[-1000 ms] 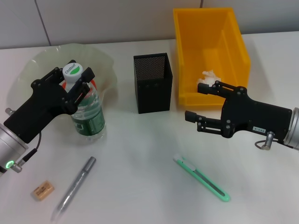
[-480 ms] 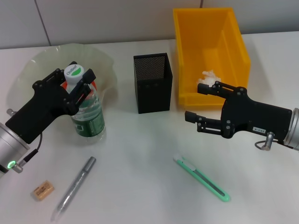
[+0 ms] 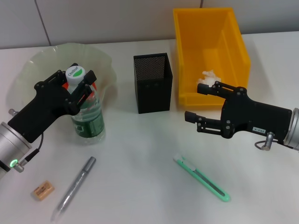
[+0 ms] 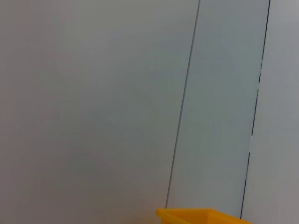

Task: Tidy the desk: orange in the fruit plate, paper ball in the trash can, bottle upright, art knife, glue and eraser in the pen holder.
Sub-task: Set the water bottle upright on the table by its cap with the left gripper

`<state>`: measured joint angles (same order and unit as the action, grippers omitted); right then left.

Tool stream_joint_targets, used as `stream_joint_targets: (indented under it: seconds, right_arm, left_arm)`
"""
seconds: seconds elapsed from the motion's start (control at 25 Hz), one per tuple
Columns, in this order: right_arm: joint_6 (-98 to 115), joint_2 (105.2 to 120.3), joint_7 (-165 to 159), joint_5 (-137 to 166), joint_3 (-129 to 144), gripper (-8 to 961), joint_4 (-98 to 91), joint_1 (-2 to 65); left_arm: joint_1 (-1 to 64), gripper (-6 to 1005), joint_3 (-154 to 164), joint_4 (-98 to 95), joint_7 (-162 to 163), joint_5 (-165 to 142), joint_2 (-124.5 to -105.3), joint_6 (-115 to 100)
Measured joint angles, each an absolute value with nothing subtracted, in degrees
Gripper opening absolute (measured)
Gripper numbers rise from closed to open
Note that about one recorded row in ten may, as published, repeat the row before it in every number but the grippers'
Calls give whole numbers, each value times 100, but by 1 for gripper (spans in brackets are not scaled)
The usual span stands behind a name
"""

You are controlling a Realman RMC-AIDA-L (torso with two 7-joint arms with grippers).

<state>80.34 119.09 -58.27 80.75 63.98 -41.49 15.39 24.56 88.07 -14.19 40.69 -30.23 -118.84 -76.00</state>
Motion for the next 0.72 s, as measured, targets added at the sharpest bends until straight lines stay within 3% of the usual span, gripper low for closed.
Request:
stream_joint_targets:
  seconds: [0.72]
  right_arm:
    - [8009, 11918, -5826, 8077, 6398, 785, -4218, 1540]
  left_arm:
    - [2408, 529, 8806, -1415, 4082, -3023, -11882, -7650]
